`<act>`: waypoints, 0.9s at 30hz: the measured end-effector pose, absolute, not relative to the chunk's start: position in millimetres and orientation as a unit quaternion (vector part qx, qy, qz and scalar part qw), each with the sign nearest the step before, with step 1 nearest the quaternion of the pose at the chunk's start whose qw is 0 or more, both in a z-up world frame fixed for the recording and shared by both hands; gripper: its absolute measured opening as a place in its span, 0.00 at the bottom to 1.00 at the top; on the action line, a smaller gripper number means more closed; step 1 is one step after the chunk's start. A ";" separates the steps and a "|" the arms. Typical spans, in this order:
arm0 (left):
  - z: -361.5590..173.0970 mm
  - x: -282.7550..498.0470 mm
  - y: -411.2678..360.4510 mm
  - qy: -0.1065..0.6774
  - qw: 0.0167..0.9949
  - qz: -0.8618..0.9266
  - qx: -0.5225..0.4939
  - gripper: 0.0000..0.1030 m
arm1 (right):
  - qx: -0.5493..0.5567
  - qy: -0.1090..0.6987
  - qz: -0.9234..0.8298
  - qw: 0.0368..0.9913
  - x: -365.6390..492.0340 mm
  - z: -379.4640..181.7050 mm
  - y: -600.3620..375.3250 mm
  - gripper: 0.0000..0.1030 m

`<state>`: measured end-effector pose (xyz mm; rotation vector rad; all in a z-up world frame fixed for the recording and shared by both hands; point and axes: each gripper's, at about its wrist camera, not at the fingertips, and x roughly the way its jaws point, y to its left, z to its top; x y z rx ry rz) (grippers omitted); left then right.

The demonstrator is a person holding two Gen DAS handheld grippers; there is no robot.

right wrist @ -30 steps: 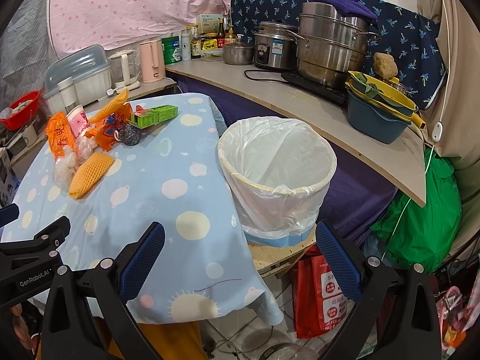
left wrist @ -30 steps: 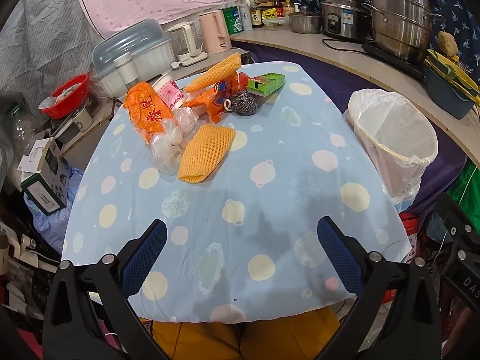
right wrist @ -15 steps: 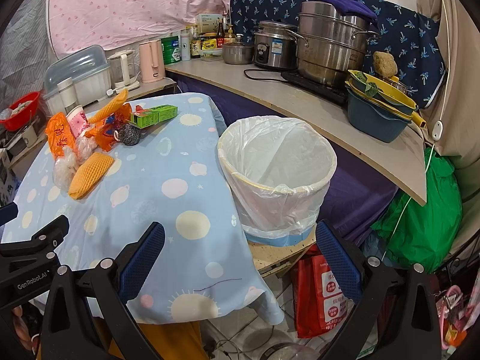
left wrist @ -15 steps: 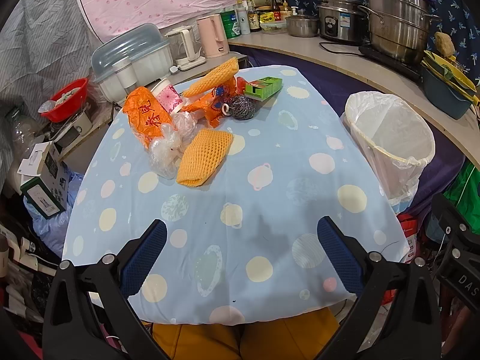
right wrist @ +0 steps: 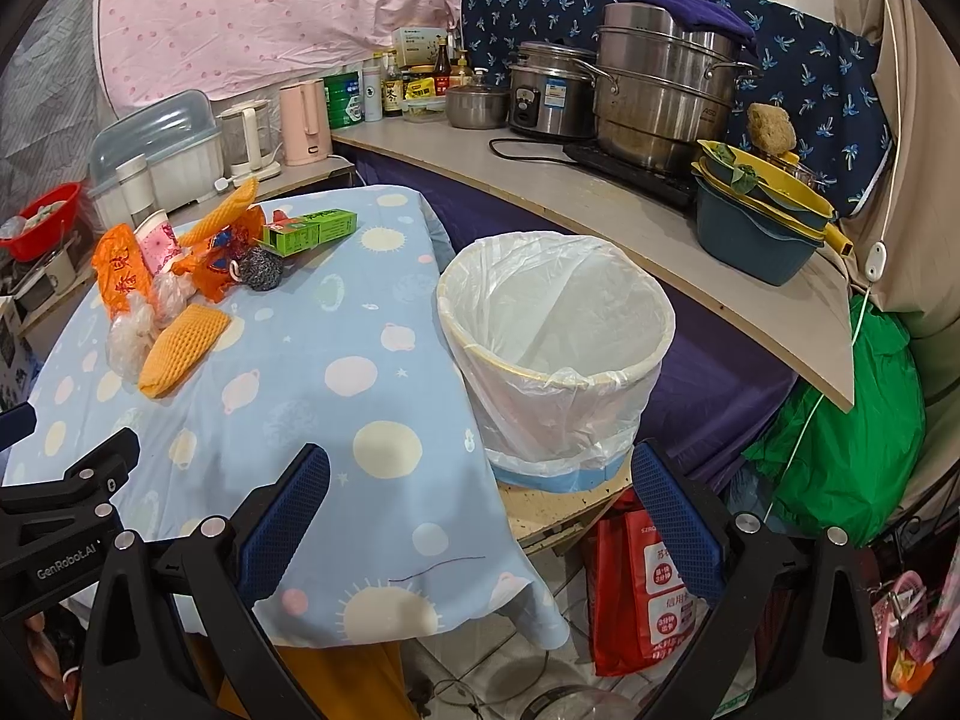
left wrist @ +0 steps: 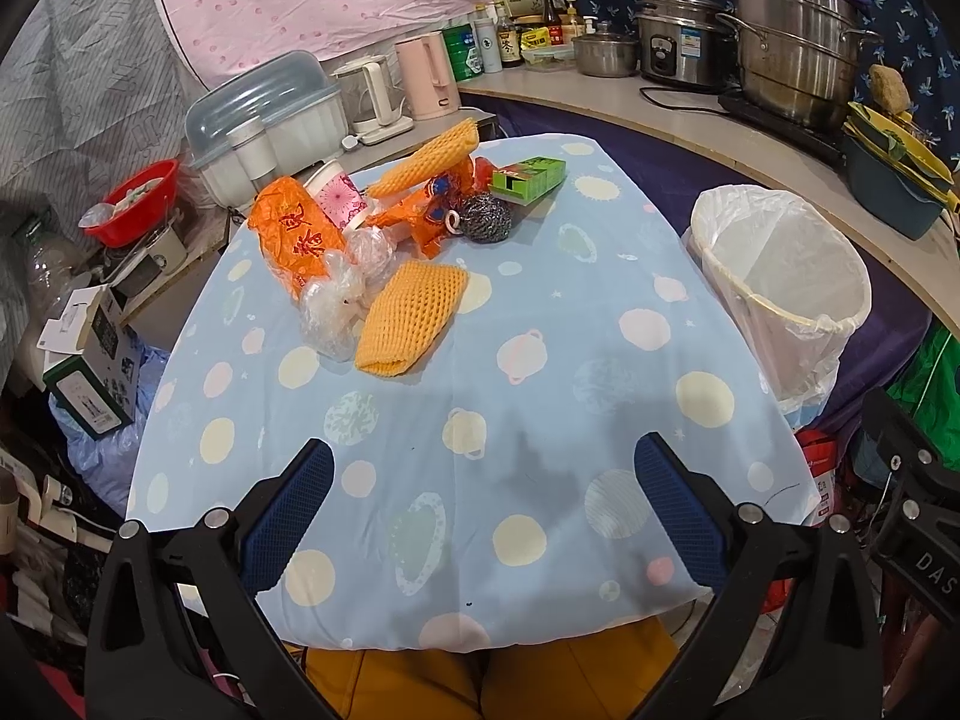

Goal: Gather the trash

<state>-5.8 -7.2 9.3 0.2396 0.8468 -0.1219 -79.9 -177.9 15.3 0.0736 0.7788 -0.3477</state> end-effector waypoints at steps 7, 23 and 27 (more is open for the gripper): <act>9.2 -5.9 -5.3 0.408 0.904 -0.062 0.110 0.93 | 0.035 0.377 -0.168 0.910 -80.4 15.6 -179.4 0.94; 13.0 -4.2 0.6 0.395 0.911 -0.053 0.103 0.93 | 0.032 0.377 -0.159 0.912 -74.3 17.0 -170.3 0.94; 10.1 0.9 3.7 0.402 0.909 -0.056 0.097 0.93 | 0.032 0.377 -0.159 0.912 -72.0 17.1 -170.7 0.94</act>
